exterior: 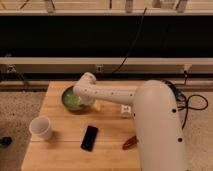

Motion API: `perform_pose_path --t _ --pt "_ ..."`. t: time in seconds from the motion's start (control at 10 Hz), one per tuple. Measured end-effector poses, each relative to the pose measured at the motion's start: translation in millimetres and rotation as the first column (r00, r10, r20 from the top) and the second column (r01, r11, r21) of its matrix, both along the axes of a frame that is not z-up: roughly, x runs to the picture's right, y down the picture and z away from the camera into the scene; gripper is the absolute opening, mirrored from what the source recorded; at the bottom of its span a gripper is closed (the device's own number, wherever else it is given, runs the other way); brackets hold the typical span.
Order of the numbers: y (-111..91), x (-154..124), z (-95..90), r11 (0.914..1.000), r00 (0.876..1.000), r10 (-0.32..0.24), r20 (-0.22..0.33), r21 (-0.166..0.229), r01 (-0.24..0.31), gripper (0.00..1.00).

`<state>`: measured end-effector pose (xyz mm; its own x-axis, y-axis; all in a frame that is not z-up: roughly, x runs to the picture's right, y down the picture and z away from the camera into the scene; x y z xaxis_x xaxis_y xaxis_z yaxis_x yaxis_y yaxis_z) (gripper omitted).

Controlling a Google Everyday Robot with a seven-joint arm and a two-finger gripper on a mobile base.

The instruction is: Drag the ceramic bowl in a circle

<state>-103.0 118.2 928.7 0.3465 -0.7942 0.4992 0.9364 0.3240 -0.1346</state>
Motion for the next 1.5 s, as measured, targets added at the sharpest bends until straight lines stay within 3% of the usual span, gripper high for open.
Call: perform_pose_path --t 1.0,1.5 --pt "-1.5 0.9 -1.0 0.9996 0.999 -0.027 0.018 0.002 0.027 0.80" --pt "-2.7 1.6 -1.1 0.9992 0.999 -0.041 0.026 0.007 0.040 0.73"
